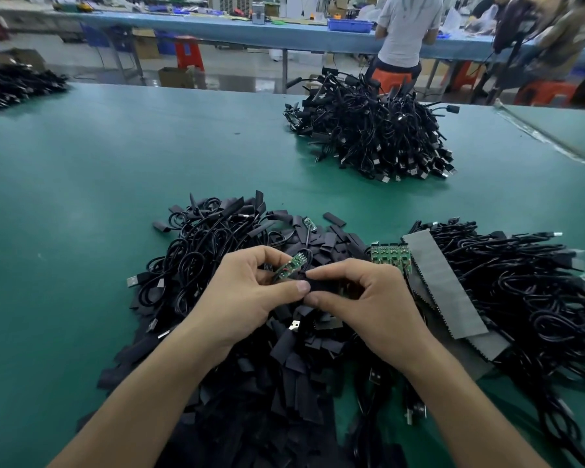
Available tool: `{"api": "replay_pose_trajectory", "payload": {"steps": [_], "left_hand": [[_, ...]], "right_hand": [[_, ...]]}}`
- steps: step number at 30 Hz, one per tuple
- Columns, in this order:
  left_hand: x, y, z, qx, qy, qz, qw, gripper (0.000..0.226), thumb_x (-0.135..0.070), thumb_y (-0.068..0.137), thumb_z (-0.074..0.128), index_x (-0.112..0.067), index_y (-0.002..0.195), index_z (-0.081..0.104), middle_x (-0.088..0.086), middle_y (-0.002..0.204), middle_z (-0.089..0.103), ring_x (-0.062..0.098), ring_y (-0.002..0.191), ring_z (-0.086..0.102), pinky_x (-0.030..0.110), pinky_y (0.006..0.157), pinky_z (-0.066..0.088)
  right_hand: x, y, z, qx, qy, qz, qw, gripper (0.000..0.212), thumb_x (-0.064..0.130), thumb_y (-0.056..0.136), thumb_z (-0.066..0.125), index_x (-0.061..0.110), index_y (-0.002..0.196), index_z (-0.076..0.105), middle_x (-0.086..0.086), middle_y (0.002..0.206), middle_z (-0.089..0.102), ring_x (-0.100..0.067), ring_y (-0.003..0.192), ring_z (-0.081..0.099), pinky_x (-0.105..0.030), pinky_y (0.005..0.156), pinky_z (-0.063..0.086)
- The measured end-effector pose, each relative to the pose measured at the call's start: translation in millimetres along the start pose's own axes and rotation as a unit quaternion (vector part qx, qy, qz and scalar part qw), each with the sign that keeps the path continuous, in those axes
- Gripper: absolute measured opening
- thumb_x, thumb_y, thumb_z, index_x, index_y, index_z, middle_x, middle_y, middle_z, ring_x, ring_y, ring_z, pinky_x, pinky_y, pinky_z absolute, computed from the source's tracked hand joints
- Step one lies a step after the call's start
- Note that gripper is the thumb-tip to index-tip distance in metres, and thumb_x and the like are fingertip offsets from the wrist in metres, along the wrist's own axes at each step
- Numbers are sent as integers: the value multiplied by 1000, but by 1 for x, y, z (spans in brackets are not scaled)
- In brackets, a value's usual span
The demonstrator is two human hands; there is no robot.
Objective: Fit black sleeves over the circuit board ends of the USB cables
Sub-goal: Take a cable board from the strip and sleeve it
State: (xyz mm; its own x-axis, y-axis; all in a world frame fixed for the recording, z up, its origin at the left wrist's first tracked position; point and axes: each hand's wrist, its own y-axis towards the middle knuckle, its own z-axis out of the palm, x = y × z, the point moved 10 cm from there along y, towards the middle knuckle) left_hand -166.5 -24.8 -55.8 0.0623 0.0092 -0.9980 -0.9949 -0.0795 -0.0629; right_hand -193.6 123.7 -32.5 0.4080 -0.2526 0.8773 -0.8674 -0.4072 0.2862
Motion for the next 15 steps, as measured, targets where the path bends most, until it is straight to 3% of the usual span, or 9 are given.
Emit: {"api": "replay_pose_trajectory", "payload": {"steps": [3, 10, 15], "left_hand": [[1, 1, -3, -12, 14, -13, 1000, 3, -9, 88, 72, -10, 90, 70, -2, 60, 68, -1, 33, 41, 9, 36, 30], [1, 2, -13, -32, 31, -25, 999, 18, -9, 96, 61, -15, 88, 77, -3, 62, 65, 5, 36, 31, 15, 35, 25], [1, 2, -9, -7, 58, -23, 998, 18, -14, 94, 65, -23, 88, 79, -3, 67, 67, 6, 38, 32, 17, 36, 26]], "right_hand": [[0, 1, -5, -22, -10, 1, 1000, 25, 22, 75, 85, 34, 94, 76, 18, 89, 75, -4, 84, 70, -22, 77, 55], [1, 2, -18, -65, 28, 6, 997, 19, 32, 72, 79, 30, 90, 77, 18, 81, 75, -2, 74, 70, -12, 68, 51], [-3, 2, -14, -48, 38, 24, 998, 28, 32, 68, 84, 35, 95, 75, 16, 87, 76, -6, 81, 72, -23, 77, 58]]}}
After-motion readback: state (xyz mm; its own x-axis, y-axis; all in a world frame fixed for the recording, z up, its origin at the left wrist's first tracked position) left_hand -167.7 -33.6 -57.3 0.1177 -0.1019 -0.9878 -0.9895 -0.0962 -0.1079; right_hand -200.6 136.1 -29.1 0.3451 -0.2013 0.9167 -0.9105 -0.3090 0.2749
